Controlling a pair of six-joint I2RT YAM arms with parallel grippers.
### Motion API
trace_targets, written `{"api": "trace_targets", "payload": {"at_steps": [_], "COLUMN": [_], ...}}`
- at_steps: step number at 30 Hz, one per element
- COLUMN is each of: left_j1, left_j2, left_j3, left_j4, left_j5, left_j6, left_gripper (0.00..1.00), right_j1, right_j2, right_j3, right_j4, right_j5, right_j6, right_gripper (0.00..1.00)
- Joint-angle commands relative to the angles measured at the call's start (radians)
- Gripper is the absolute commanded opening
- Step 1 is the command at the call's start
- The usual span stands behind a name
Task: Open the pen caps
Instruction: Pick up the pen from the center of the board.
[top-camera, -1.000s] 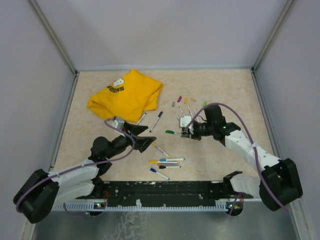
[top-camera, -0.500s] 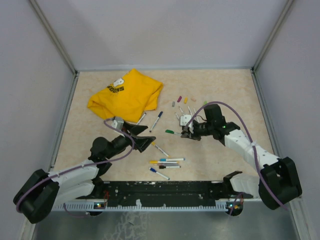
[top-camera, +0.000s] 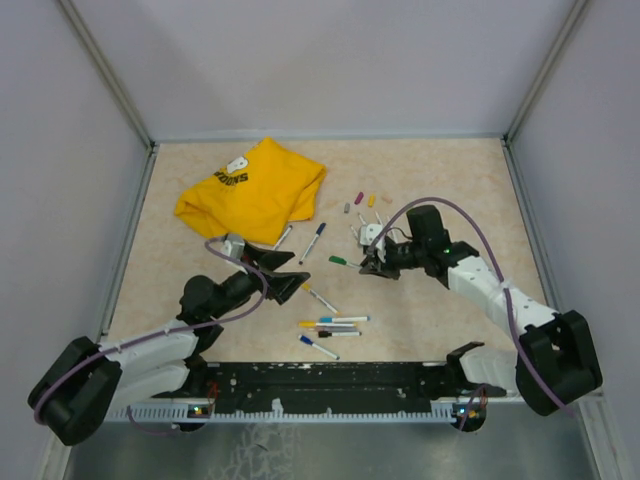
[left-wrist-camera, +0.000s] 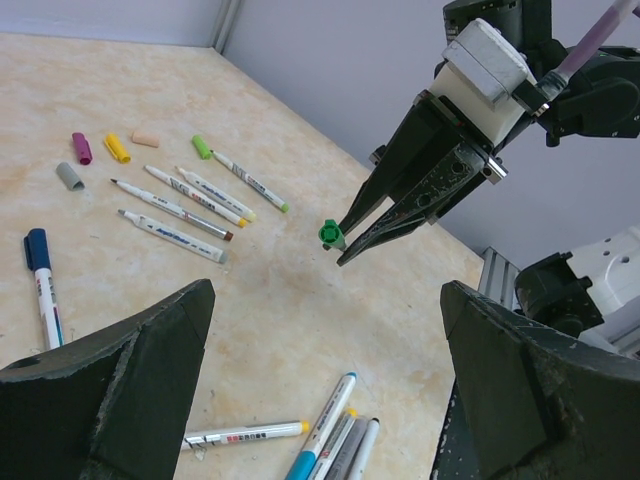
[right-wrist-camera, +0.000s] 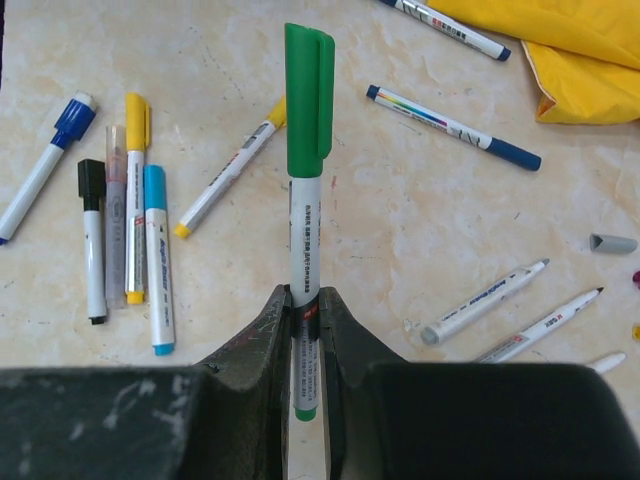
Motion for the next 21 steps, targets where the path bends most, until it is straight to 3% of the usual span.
{"api": "trace_targets", "payload": {"at_steps": [1,21], "left_j1": [0.01,0.055], "left_j2": [0.011,0.126], "left_j3": [-0.014,-0.054], "left_j4": [0.072,0.302], "left_j5": [0.017,0.071], "left_j6": [-0.025,-0.132], "left_gripper": [1.0,1.0], "right_j1": [-0.009,-0.01], "right_j2": [0.009,0.094], "right_j3": [0.051,0.086], "right_j4": [0.051,0.091], "right_j5": [-0.039,-0.118], "right_j6": [0.048,0.257], "right_gripper": [0.0,0.0]}}
